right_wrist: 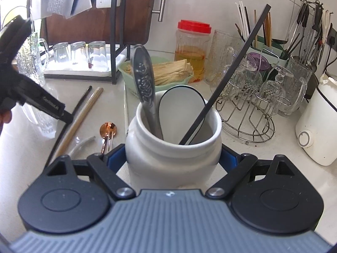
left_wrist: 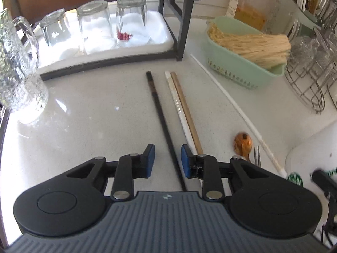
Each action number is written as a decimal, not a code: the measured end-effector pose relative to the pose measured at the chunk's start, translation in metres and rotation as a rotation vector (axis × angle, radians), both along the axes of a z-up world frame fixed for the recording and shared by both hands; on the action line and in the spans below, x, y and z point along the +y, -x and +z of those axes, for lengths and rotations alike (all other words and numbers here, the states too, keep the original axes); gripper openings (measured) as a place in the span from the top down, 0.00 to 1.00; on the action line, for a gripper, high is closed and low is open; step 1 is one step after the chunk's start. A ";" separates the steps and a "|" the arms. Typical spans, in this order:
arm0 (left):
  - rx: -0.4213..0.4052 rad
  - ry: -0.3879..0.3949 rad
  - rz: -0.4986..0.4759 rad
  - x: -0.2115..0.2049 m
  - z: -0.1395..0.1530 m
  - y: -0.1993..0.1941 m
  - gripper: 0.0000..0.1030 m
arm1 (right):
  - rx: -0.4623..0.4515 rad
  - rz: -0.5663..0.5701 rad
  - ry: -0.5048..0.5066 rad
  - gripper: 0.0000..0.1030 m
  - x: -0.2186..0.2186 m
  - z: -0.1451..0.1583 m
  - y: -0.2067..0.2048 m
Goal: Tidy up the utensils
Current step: 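Move the left gripper back over the remaining chopsticks, then close the left gripper on the dark chopstick, then lift the dark chopstick with the left gripper toward the mug, then lower the dark chopstick into the mug held by the right gripper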
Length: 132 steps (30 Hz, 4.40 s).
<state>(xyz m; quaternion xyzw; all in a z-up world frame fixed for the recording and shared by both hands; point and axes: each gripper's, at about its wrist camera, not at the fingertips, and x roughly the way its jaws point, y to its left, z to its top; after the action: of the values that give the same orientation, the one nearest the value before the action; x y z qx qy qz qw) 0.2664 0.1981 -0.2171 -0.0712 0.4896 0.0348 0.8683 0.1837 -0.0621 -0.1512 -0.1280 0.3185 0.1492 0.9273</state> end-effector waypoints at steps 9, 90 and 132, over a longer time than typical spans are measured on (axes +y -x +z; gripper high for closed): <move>0.016 -0.006 0.025 0.014 0.002 -0.046 0.72 | 0.005 -0.012 0.013 0.10 0.003 0.000 -0.001; -0.591 0.124 -0.007 -0.118 0.258 0.042 0.94 | -0.020 0.209 -0.011 0.10 -0.014 -0.004 0.013; -0.543 0.097 -0.077 -0.178 0.191 0.048 0.94 | -0.032 0.186 -0.088 0.11 -0.025 -0.009 0.019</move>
<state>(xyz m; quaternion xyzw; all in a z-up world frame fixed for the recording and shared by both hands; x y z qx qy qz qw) 0.2184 0.0202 -0.0259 -0.1007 0.2423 -0.0418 0.9641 0.1645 -0.0866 -0.1597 -0.1184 0.2835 0.2465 0.9192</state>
